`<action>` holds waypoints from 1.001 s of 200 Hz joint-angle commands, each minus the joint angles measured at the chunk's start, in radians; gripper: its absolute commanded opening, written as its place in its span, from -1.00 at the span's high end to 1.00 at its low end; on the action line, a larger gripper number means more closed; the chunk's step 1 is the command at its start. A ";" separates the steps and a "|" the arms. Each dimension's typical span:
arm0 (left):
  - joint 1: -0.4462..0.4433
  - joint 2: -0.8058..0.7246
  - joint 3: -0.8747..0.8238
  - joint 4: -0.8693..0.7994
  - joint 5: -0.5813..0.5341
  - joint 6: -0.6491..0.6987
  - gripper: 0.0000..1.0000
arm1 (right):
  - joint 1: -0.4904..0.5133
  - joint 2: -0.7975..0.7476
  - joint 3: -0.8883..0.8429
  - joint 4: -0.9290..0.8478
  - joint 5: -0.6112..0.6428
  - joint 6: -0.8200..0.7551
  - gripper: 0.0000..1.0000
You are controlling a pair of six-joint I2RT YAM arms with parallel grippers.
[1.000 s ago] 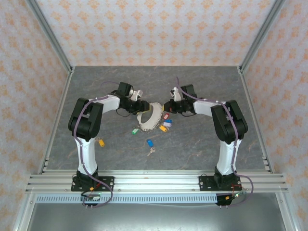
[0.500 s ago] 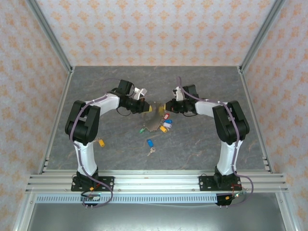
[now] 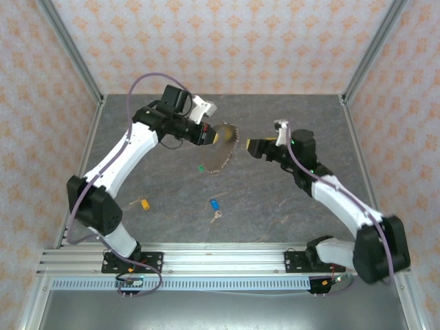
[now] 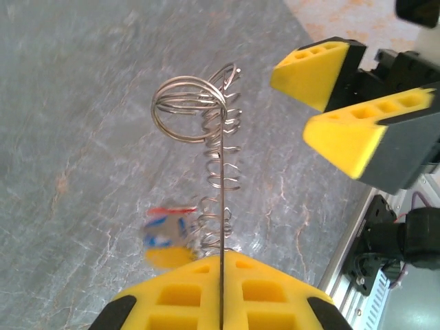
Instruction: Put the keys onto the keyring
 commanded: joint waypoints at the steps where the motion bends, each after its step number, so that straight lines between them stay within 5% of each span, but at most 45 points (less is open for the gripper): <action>1: 0.000 -0.060 0.062 -0.129 -0.082 0.075 1.00 | 0.002 -0.122 -0.062 0.042 0.098 -0.035 -0.59; 37: -0.005 -0.177 0.025 -0.069 -0.078 0.095 1.00 | 0.037 -0.204 -0.079 -0.008 0.047 -0.015 -0.29; 69: -0.005 -0.275 -0.077 0.026 -0.058 0.132 1.00 | 0.212 -0.247 -0.059 -0.069 0.202 -0.145 -0.08; 116: -0.005 -0.159 0.114 -0.221 0.019 0.327 1.00 | 0.369 -0.209 -0.159 0.178 0.349 -0.372 0.61; 158: -0.015 0.031 0.406 -0.446 -0.110 0.365 1.00 | 0.444 -0.135 -0.235 0.370 0.360 -0.687 0.65; 200: -0.075 0.140 0.589 -0.597 -0.306 0.404 1.00 | 0.465 -0.088 -0.280 0.552 0.278 -0.724 0.66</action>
